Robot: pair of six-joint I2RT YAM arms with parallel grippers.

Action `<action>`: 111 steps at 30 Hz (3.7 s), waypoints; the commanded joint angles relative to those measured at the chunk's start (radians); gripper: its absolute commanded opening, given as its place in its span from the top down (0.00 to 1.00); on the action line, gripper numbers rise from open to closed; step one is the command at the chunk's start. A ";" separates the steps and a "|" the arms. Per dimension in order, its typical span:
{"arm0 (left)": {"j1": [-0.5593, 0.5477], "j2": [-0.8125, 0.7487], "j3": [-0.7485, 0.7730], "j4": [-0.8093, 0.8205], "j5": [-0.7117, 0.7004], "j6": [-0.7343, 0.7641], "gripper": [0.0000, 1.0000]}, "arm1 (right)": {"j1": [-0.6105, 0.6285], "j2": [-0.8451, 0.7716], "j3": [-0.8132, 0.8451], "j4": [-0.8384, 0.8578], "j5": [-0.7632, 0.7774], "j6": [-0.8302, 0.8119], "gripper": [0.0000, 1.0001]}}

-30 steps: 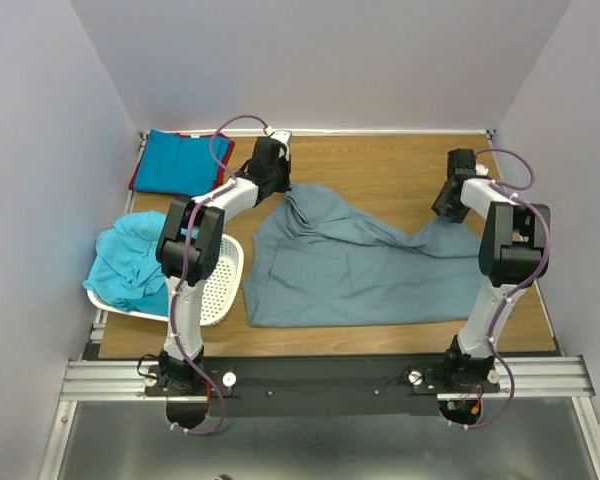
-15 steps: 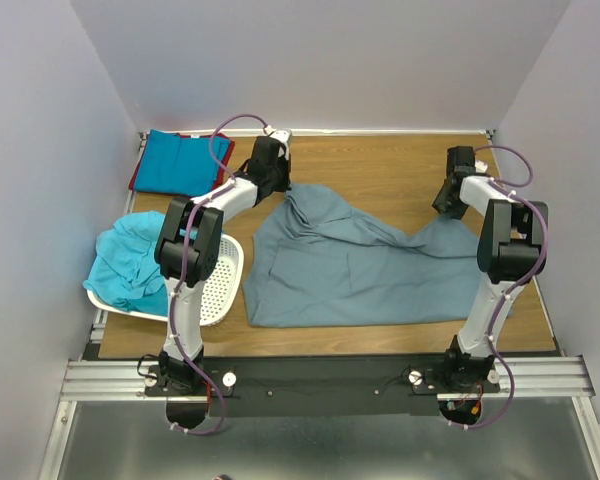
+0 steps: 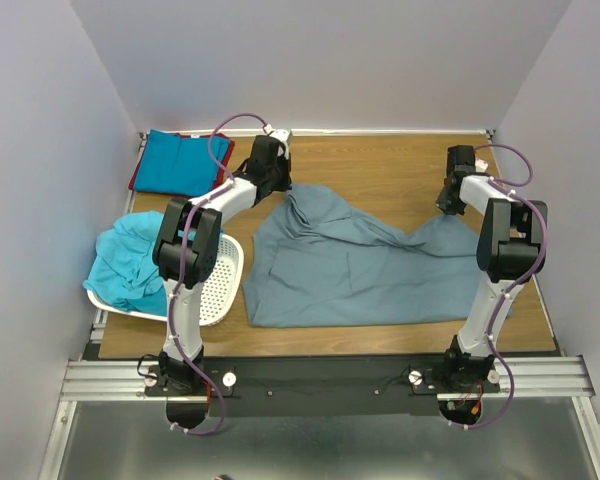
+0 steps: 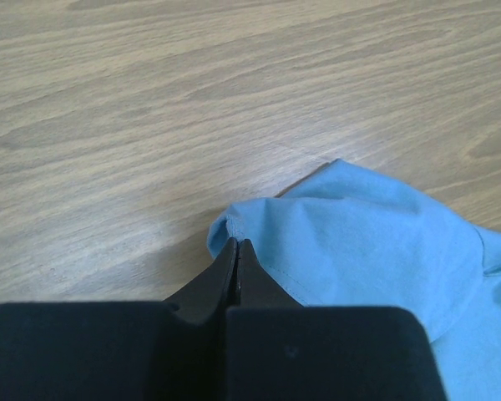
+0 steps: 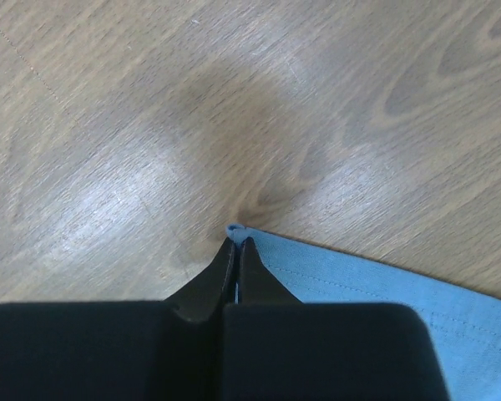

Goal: Fold and stack the t-shirts
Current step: Fold the tshirt

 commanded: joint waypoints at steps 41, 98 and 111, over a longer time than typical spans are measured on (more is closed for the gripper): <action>0.194 0.288 0.827 0.120 0.348 -0.156 1.00 | -0.087 0.180 0.527 -0.082 0.030 0.086 1.00; 0.185 -0.645 -0.730 0.680 0.373 -0.506 1.00 | -0.168 -0.251 -0.119 0.043 0.033 0.019 1.00; 0.175 -0.735 -0.850 0.618 0.321 -0.475 1.00 | -0.170 -0.279 -0.202 0.043 0.115 0.063 0.98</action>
